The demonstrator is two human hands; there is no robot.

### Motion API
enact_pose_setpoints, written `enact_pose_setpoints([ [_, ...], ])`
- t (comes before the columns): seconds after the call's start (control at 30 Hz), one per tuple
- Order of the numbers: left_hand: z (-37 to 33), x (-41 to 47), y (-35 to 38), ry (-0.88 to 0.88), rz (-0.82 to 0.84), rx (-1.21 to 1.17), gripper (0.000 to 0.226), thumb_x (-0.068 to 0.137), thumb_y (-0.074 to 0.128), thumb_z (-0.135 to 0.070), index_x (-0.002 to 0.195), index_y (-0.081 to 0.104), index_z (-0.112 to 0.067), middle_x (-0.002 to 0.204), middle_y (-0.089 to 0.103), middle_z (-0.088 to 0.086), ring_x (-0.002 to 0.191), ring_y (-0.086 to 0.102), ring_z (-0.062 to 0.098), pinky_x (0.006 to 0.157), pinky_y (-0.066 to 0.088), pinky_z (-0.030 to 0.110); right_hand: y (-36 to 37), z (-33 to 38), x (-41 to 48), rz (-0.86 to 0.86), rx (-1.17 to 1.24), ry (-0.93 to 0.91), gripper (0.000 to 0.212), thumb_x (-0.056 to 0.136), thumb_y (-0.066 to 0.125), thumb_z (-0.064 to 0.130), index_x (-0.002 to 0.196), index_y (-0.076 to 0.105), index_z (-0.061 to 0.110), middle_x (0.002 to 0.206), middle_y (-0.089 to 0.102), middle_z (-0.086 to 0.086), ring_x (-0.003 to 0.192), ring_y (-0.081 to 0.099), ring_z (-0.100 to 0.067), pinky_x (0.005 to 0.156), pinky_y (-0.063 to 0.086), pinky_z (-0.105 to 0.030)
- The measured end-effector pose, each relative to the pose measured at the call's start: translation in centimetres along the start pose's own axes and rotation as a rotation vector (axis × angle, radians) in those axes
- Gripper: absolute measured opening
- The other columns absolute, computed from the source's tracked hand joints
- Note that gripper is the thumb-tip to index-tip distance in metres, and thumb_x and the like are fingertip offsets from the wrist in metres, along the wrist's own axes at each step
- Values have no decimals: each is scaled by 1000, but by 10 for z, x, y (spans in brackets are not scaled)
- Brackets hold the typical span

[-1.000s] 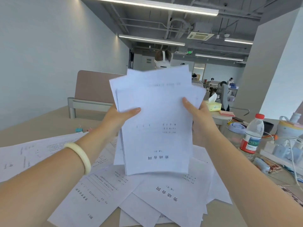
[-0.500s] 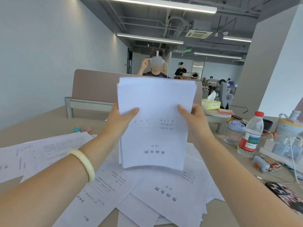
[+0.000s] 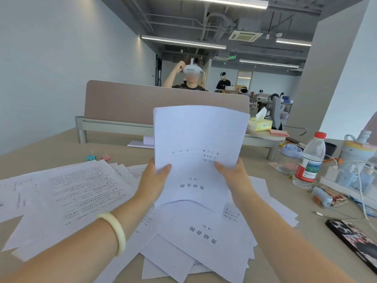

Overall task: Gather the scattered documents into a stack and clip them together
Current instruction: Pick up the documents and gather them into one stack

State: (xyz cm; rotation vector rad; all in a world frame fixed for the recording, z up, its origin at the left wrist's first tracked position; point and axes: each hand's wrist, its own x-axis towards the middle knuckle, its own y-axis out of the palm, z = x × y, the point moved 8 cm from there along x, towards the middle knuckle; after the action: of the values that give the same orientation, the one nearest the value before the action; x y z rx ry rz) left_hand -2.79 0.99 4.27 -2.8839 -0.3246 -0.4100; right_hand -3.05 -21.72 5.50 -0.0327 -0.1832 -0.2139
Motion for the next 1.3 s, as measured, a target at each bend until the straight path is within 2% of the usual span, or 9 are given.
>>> enact_pose_setpoints([
  [0.1, 16, -4, 6, -43, 9, 33, 35, 93, 49, -17, 128, 49, -15, 116, 59, -3, 115, 56, 20, 93, 40, 29, 2, -15, -3, 8, -45, 38, 28, 92, 55, 12, 120, 59, 16, 116, 68, -3, 96, 64, -19, 80, 52, -31],
  [0.3, -10, 2, 5, 26, 14, 73, 35, 97, 43, -15, 131, 46, -14, 116, 57, -4, 106, 52, 15, 86, 35, 24, -5, 14, -1, -43, -42, -42, 18, 92, 53, 12, 104, 53, 26, 112, 64, 1, 103, 61, -21, 93, 49, -39],
  [0.4, -3, -4, 12, 29, 51, 133, 31, 97, 42, -15, 127, 48, -12, 119, 60, 1, 104, 54, 18, 82, 35, 24, -12, 2, -7, -77, -131, -8, 12, 94, 50, 12, 95, 55, 23, 101, 65, 0, 89, 60, -19, 72, 49, -29],
  [0.5, -10, -1, 11, 31, 9, 119, 14, 96, 44, -17, 110, 48, -18, 93, 56, -8, 85, 51, 15, 65, 37, 27, -29, 6, -9, -113, -221, 6, 4, 92, 52, 14, 91, 56, 14, 94, 63, -6, 80, 56, -20, 66, 44, -29],
  [0.67, -1, 5, 35, 25, 152, 355, 15, 91, 52, -18, 106, 52, -14, 103, 59, 3, 88, 54, 21, 73, 40, 29, -53, -21, -3, -11, -651, 147, 30, 75, 57, 16, 99, 60, -1, 109, 64, -19, 100, 62, -35, 87, 52, -41],
  [0.8, 44, -6, 76, -21, 433, 844, 31, 92, 50, -24, 121, 48, -13, 127, 56, 5, 113, 53, 27, 91, 45, 36, -58, -69, -25, 168, -1141, 424, 16, 84, 53, 24, 89, 43, 13, 106, 38, -9, 96, 45, -28, 81, 38, -30],
  [1.0, 70, -13, 88, -86, 512, 1160, 56, 91, 47, -42, 139, 36, -14, 149, 30, 9, 135, 26, 32, 101, 34, 38, -79, -91, -34, -11, -730, 540, 44, 84, 56, 22, 127, 45, 18, 132, 27, -10, 118, 43, -35, 90, 41, -36],
  [1.17, 77, -14, 87, -106, 552, 1094, 58, 90, 48, -43, 139, 37, -13, 150, 28, 12, 137, 24, 33, 103, 36, 38, -82, -90, -29, -152, -195, 491, 52, 78, 64, 0, 123, 52, 23, 132, 45, -13, 99, 59, -34, 92, 51, -43],
  [1.3, 77, -15, 85, -85, 539, 1078, 56, 89, 49, -43, 135, 40, -13, 147, 32, 11, 134, 27, 32, 102, 37, 38, -70, -84, -31, -106, -201, 419, 89, 84, 59, -2, 151, 10, 31, 102, 52, -4, 96, 58, -31, 88, 52, -45],
])
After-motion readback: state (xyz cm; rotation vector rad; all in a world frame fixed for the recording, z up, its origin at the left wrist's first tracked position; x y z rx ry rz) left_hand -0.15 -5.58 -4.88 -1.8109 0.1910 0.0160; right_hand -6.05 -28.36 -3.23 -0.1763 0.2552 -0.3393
